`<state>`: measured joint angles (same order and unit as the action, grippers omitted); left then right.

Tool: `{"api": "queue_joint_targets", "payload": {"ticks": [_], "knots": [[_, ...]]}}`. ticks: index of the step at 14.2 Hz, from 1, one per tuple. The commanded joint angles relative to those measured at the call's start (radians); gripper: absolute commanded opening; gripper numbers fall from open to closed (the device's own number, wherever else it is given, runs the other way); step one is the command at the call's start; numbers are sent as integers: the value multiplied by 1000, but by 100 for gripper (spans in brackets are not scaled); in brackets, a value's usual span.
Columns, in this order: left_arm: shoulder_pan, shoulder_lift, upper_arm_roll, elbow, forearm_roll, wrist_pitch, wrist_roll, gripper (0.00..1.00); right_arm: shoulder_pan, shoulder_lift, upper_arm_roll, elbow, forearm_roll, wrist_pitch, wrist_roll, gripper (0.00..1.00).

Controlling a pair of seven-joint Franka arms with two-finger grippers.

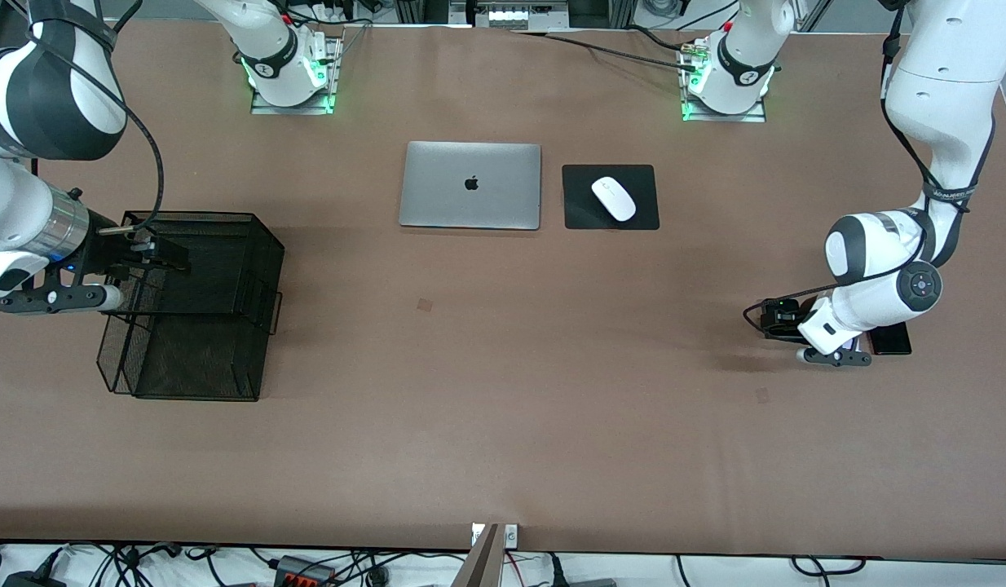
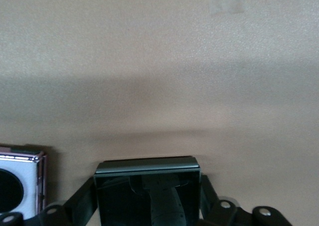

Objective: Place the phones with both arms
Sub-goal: 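Carry the black flip phone to the table middle with the left gripper, release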

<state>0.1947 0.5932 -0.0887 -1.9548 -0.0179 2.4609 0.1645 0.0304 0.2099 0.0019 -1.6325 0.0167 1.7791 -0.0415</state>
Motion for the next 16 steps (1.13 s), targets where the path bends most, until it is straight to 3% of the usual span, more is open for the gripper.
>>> {"api": "queue_joint_targets", "payload": {"ticks": [1,4,9,12,16], "knots": [[8,-15,-13,-19,-7,3,17,61,-3,14,0,17,5,-1,3,100],[-6,-38,-13,-6,-8,-45,-16,49,-3,14,0,17,5,2,3,100],[-130,-90,-13,89,-20,-256,-198,47,-1,14,0,17,5,2,5,100],[-242,-93,-7,233,-59,-432,-351,47,-4,14,0,17,5,2,5,100],[-423,-23,32,379,-187,-477,-494,45,-4,14,0,16,5,2,5,100]]}}
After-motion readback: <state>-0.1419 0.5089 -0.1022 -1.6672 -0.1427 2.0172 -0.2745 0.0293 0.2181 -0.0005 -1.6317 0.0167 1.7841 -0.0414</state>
